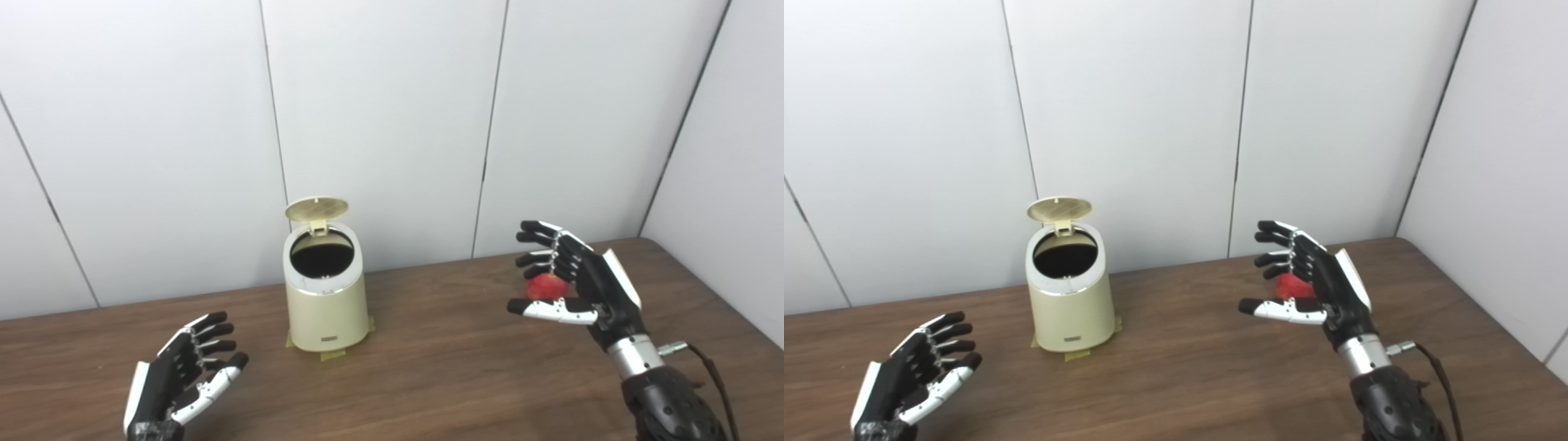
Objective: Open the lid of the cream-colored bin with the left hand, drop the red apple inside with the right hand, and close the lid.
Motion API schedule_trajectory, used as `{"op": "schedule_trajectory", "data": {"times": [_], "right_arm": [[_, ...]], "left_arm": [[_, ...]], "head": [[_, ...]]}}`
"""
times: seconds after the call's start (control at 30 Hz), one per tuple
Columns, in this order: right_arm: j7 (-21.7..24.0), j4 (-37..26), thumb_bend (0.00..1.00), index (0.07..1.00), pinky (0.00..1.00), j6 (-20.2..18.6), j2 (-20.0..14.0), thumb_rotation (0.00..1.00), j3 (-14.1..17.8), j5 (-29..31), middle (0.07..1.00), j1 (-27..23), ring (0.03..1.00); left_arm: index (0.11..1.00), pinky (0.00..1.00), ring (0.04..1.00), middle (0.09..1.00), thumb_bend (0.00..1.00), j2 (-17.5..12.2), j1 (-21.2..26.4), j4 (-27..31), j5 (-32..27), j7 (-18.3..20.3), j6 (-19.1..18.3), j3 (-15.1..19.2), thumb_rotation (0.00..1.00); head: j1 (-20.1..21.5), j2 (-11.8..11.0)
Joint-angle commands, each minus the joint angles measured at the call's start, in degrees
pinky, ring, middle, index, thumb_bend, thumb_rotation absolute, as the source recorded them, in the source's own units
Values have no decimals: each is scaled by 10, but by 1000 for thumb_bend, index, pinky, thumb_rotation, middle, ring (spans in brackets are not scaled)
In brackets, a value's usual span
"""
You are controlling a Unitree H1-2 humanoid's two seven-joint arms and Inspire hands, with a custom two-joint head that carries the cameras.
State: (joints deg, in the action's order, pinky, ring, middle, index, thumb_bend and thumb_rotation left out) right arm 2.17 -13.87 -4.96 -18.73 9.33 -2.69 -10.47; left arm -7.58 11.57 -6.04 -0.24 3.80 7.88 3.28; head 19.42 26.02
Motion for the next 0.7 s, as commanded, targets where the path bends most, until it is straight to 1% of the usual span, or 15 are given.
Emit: {"op": "schedule_trajectory", "data": {"times": [0.0,0.07,0.17,0.2,0.23,0.3,0.37,0.43,0.47,0.53,0.63,0.67], "right_arm": [[-17,-30,810,806,539,-21,-14,170,10,-29,774,-32,660],[-26,-34,823,800,547,-31,-25,185,14,-66,778,-39,684],[-40,-16,777,799,534,-23,-44,128,29,-98,797,-55,694],[-43,-4,768,798,517,-19,-55,90,33,-107,800,-61,696],[-45,7,760,803,519,-23,-67,92,35,-120,813,-66,712],[-47,34,770,808,571,-30,-91,139,38,-142,828,-79,751],[-45,64,792,804,593,-34,-110,143,37,-153,820,-94,746],[-41,93,815,796,590,-35,-128,158,32,-159,809,-106,729],[-32,104,820,798,590,-43,-136,171,29,-157,810,-111,726],[-13,119,829,829,619,-52,-150,227,22,-150,846,-116,767],[10,148,836,855,664,-45,-161,258,14,-131,889,-126,815],[15,156,842,864,693,-44,-163,277,11,-128,907,-128,839]], "left_arm": [[774,549,687,753,592,-12,17,2,-6,2,27,5,100],[777,558,694,757,580,-17,17,0,-3,3,27,5,91],[785,563,701,767,568,-21,17,2,-2,3,23,7,89],[787,569,707,773,563,-21,17,2,-6,5,20,8,76],[789,575,714,779,555,-21,17,3,-9,6,19,9,58],[787,567,709,780,543,-23,16,7,-10,8,15,10,26],[786,558,701,777,532,-24,16,9,-7,7,15,10,5],[783,555,698,775,526,-24,17,10,-6,6,14,11,1],[782,555,698,775,520,-23,16,12,-9,6,10,12,0],[786,566,702,779,514,-22,16,16,-15,8,3,13,0],[789,575,705,780,499,-21,16,19,-16,7,-1,14,0],[789,573,706,782,498,-21,16,19,-15,6,-1,14,0]], "head": [[2,0],[9,-2],[15,-3],[17,-3],[19,-4],[20,-4],[21,-4],[23,-4],[24,-4],[25,-4],[24,-5],[23,-5]]}}
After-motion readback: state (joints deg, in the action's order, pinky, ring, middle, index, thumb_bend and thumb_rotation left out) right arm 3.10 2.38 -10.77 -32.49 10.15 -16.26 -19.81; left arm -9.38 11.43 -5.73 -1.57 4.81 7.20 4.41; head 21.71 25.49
